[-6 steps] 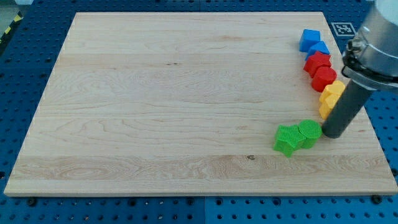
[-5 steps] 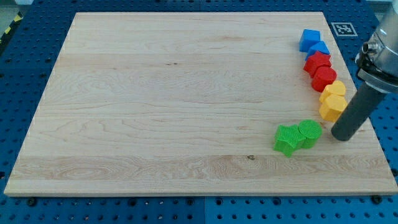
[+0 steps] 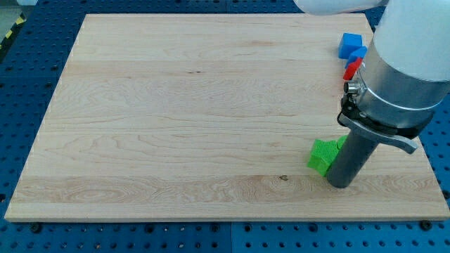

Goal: Push the green blocks to the left side

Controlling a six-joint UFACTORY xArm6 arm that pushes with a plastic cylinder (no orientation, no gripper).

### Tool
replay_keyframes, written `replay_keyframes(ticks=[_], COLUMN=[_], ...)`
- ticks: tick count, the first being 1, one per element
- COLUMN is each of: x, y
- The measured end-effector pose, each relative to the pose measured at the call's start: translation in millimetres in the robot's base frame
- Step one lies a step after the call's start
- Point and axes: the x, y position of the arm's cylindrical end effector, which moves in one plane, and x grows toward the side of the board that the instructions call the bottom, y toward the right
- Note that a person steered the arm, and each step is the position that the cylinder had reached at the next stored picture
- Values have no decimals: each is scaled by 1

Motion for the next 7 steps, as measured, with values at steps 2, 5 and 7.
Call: replay_keyframes(ticks=[2, 5, 7], x=[-1, -12, -1], y=[-18, -22, -12])
